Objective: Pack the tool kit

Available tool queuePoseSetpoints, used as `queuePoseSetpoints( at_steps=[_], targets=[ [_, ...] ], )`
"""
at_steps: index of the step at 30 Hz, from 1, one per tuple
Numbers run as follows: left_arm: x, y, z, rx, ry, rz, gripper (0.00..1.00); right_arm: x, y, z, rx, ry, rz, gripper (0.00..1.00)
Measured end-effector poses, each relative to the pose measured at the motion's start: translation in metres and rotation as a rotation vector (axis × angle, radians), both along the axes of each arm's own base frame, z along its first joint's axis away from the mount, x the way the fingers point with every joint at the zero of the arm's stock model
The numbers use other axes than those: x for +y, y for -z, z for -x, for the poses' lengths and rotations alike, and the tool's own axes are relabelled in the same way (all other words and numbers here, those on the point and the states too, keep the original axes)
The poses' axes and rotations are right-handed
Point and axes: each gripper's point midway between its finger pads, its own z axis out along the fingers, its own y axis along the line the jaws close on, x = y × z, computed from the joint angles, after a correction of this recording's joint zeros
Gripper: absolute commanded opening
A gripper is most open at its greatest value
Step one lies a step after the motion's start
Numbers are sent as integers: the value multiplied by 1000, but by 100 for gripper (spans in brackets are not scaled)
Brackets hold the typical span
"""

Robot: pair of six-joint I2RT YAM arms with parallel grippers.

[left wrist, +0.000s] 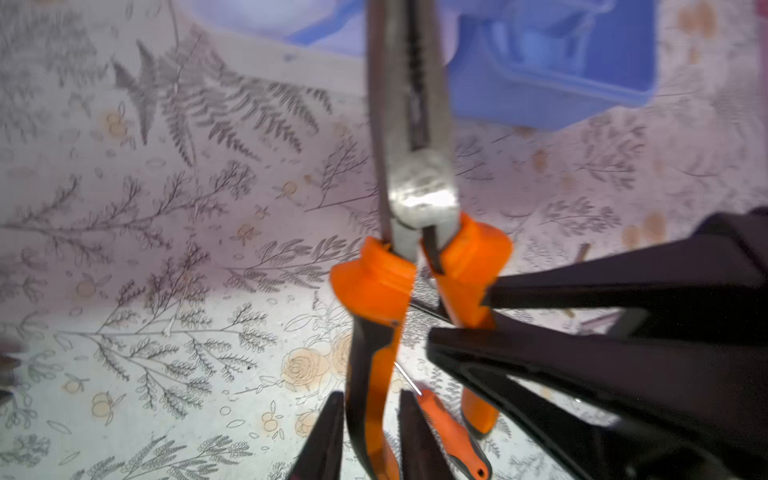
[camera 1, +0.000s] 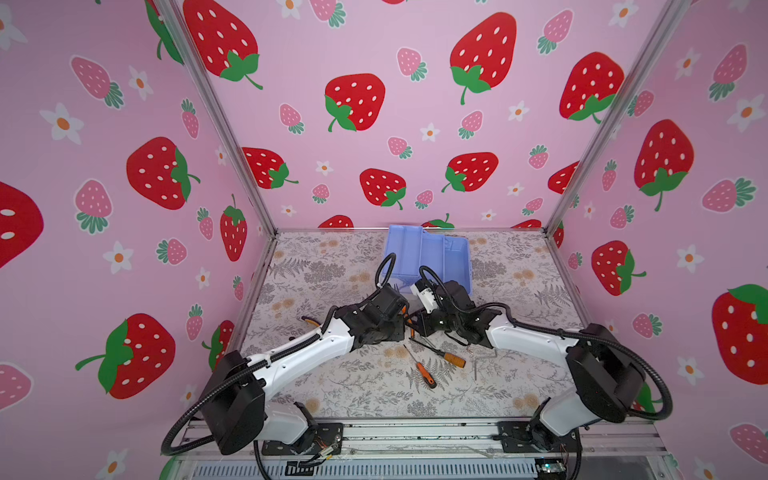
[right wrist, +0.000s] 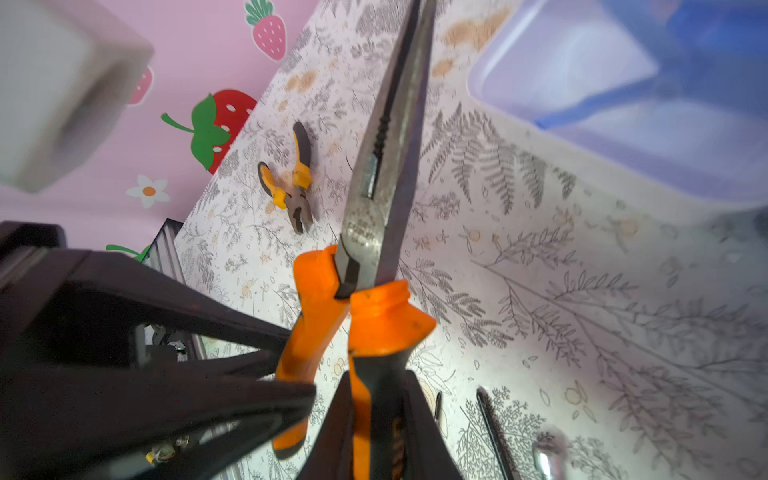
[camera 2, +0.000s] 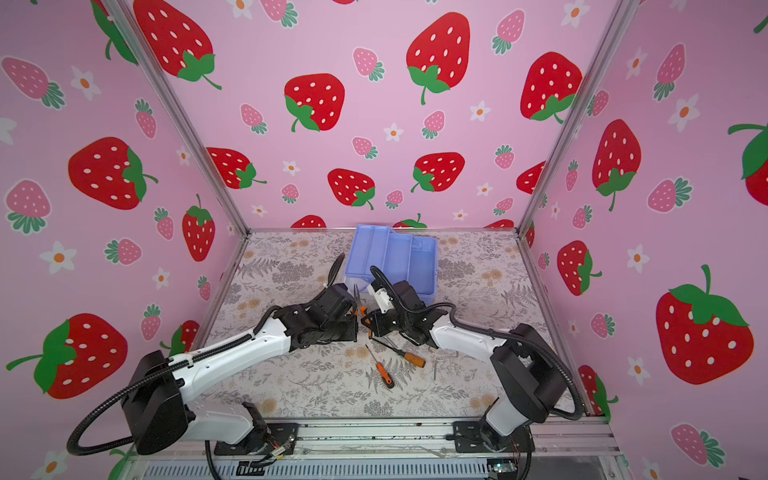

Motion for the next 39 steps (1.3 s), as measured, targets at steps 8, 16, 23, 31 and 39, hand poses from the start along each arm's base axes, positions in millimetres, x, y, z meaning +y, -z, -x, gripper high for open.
queuePoseSetpoints(
  at_steps=[8, 16, 23, 31, 39],
  targets=[
    [-11, -109, -28, -286, -14, 156, 86, -83, -90, -85, -172, 302, -45, 0],
    [32, -108, -38, -320, -113, 103, 88, -186, -34, -151, -51, 608, 182, 0],
    [73, -81, -44, -263, -212, 92, 87, -181, 25, -175, 74, 589, 319, 0],
    [79, -64, -42, -212, -220, 101, 87, -163, 42, -213, 77, 559, 351, 0],
    [75, -44, -47, -148, -226, 96, 86, -141, 75, -233, 118, 514, 390, 0]
  ],
)
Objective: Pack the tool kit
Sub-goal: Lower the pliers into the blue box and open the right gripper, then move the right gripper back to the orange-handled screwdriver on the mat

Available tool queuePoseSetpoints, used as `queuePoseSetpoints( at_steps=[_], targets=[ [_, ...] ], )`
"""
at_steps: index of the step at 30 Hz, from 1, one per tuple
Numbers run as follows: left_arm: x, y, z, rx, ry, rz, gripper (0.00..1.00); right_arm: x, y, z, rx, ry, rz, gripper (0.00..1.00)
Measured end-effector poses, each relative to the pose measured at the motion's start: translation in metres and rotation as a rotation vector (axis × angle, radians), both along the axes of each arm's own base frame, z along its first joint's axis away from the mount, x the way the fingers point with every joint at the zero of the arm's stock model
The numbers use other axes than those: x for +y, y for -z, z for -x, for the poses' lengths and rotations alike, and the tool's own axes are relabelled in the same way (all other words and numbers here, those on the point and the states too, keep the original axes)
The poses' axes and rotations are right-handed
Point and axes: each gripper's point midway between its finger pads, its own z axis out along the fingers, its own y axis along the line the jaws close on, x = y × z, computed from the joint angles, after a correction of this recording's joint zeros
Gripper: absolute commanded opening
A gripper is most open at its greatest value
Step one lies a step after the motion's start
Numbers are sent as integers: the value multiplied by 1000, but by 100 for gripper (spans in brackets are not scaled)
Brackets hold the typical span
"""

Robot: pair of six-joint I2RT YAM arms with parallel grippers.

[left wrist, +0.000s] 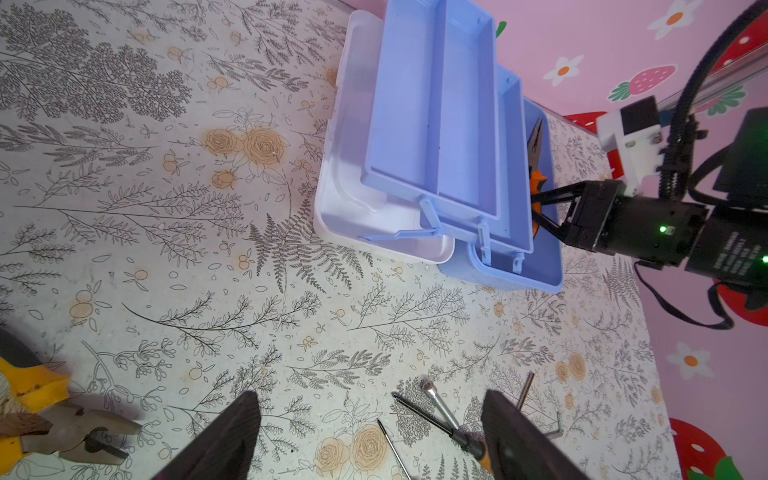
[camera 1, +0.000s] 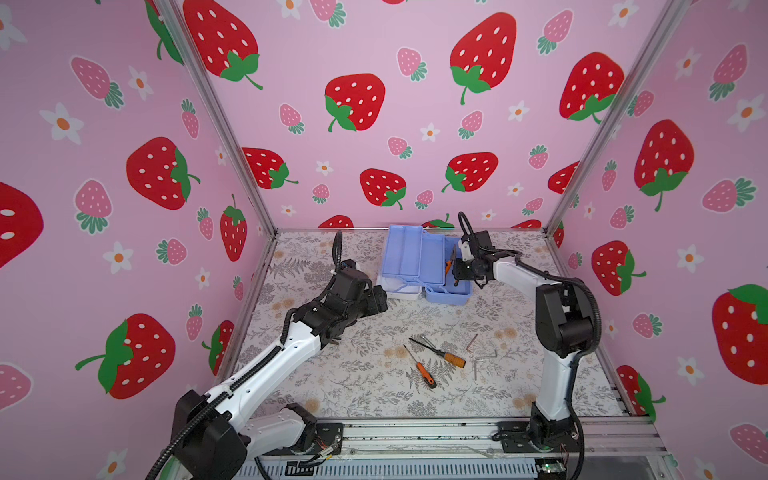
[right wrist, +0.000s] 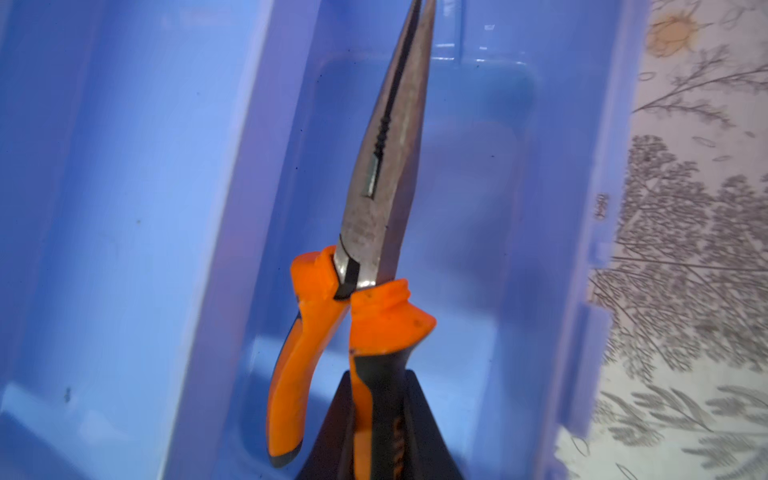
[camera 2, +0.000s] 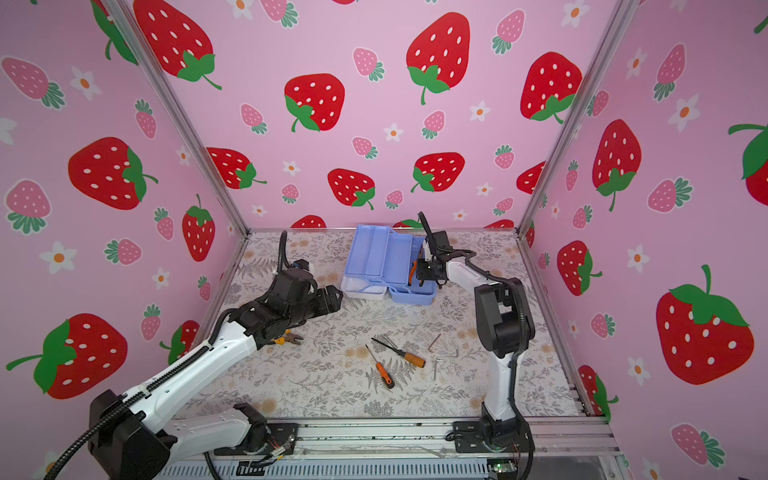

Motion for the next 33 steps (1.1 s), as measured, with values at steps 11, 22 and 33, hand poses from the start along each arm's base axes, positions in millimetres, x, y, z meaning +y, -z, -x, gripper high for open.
queuePoseSetpoints(
  at_steps=[11, 22, 33],
  targets=[
    [-5, 20, -1, 62, 7, 11, 85, 37, 23, -20, 31, -71, -69, 27],
    [-13, 34, -3, 102, 17, 21, 83, 44, 10, -29, -15, -79, -110, 42],
    [-67, 90, 46, 256, 179, -106, 77, 0, -105, 37, -263, -21, -121, 42]
  ],
)
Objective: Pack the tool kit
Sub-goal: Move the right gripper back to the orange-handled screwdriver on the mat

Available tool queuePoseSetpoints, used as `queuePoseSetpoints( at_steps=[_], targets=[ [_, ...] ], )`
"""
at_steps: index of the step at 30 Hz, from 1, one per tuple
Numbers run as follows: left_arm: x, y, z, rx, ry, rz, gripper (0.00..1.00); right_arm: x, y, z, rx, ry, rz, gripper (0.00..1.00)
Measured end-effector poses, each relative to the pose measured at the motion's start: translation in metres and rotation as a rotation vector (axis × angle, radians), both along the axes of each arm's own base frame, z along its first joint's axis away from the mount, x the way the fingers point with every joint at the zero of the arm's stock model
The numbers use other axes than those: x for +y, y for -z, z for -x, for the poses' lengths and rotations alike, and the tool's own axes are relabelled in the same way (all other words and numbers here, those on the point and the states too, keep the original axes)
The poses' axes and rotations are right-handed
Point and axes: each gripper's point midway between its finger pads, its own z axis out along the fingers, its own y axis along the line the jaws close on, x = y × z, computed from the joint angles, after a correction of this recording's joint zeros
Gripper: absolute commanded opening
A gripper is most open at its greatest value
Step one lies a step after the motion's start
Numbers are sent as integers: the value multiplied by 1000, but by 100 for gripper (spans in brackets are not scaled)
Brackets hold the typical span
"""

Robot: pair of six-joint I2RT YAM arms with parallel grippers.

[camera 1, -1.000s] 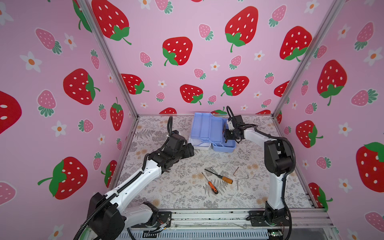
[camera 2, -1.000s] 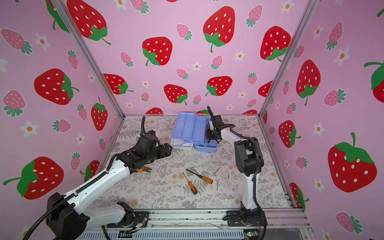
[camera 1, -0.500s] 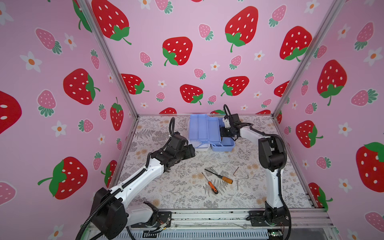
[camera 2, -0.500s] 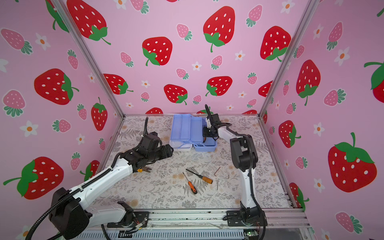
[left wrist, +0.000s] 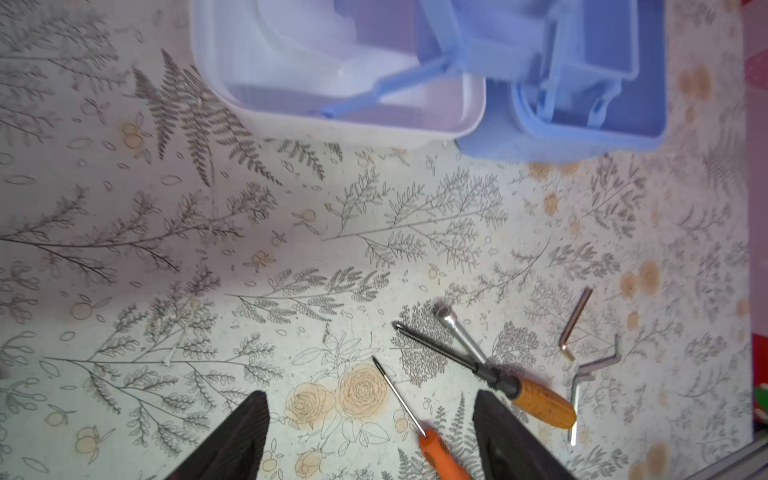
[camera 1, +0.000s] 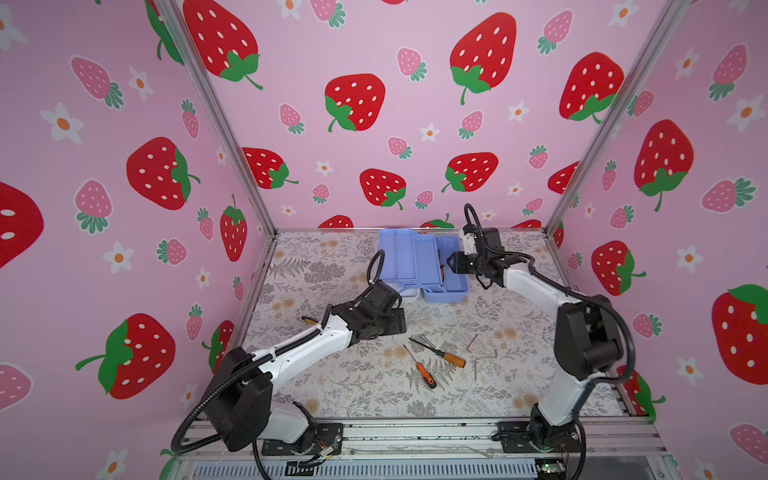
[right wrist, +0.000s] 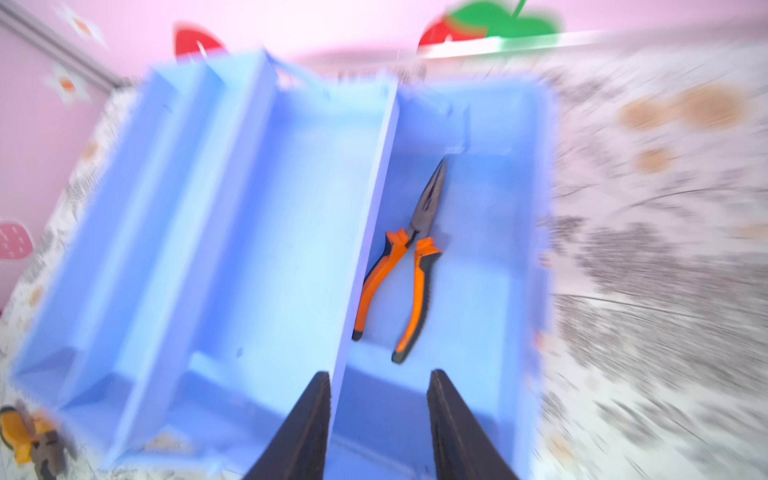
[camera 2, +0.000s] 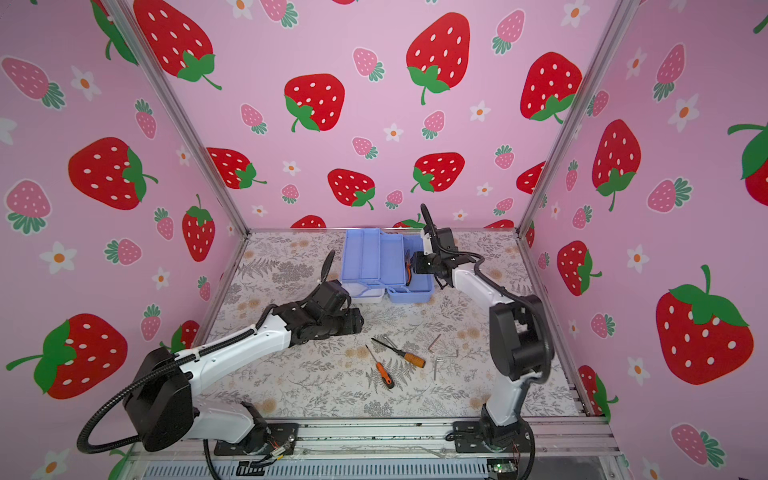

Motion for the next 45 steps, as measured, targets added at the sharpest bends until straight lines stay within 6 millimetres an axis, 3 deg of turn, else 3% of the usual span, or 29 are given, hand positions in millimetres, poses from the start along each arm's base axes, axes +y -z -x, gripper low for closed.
queuePoseSetpoints(
  at_steps=[3, 6, 8, 13, 22, 27, 32, 38, 45],
  targets=[
    [-18, 23, 27, 69, 60, -50, 73, -17, -33, 33, -113, 44, 3, 42],
    [-35, 46, 50, 129, 112, -97, 66, -16, -37, 71, -163, 33, 20, 42],
    [-46, 58, 61, 158, 139, -129, 60, -10, -22, 100, -153, -4, 41, 41],
    [-71, 67, 67, 181, 165, -128, 57, -1, 27, 170, -82, -109, 110, 42],
    [-65, 60, 57, 181, 103, -106, 56, 5, 94, 239, 41, -252, 229, 51],
    [-40, 39, 34, 150, 1, -30, 56, 0, 122, 254, 104, -273, 285, 51],
    [-10, 33, 17, 144, -92, -5, 56, -3, 143, 258, 154, -280, 336, 49],
    [4, 26, 10, 138, -129, 26, 57, -4, 160, 265, 188, -298, 368, 42],
    [11, 31, 10, 162, -148, 36, 56, 9, 163, 274, 184, -356, 364, 26]
  ],
)
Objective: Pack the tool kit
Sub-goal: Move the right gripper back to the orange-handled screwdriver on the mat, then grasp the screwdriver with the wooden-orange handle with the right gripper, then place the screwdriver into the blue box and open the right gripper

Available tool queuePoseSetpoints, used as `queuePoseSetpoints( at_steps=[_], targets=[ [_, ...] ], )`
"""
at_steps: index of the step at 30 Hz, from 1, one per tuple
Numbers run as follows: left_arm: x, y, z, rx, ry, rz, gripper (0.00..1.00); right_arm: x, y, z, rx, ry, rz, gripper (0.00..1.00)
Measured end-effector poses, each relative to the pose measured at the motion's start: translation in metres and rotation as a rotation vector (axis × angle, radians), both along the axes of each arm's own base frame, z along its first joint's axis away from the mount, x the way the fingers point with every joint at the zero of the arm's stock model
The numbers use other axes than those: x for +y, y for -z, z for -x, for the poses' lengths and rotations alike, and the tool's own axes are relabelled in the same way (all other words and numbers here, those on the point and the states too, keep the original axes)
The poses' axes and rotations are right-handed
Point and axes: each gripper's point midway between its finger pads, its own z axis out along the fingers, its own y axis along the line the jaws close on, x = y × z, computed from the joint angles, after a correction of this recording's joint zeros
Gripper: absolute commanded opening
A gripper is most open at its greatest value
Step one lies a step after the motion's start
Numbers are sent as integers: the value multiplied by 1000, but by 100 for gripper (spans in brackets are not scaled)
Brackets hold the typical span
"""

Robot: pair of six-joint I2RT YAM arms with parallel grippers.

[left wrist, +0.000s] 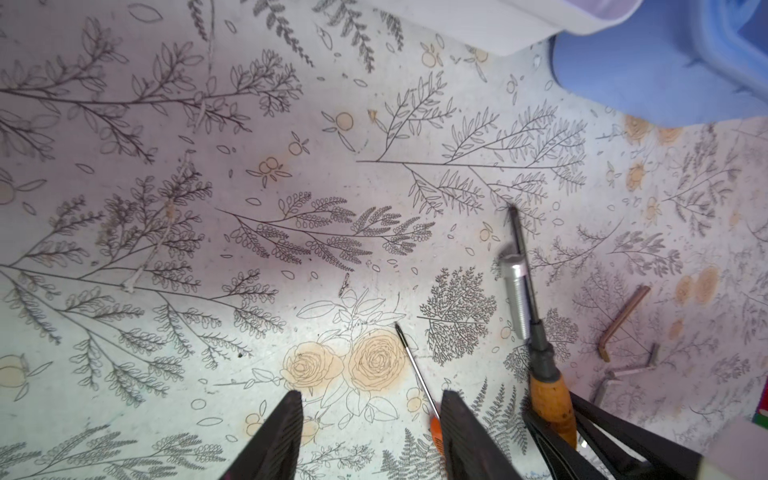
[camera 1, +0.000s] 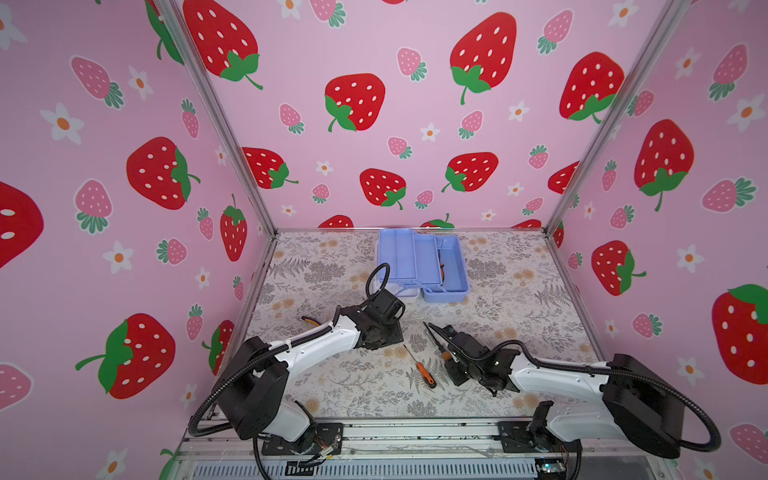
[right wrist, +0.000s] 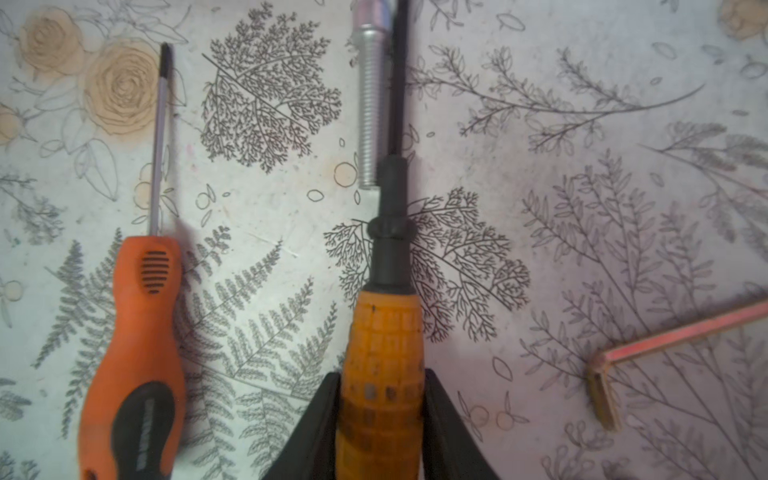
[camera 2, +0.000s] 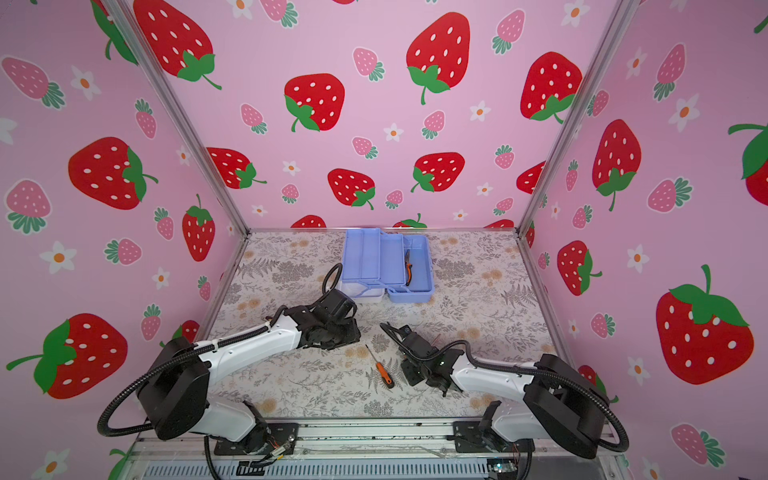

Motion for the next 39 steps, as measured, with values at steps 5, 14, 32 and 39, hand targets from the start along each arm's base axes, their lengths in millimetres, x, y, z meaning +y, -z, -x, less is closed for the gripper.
queuePoseSetpoints(
  at_steps=[5, 14, 32, 39],
  targets=[
    [-4, -2, -1, -2, 8, 22, 56, 7, 0, 4, 2, -32, -6, 16],
    [-9, 2, -1, 7, 23, 36, 57, 10, -29, 2, -38, -16, -81, 9],
    [2, 15, 0, 21, 4, 58, 57, -2, -149, -122, -124, 254, -408, 0],
    [6, 7, -9, -5, -8, 96, 57, 29, -147, -191, 7, 280, -486, 0]
  ],
)
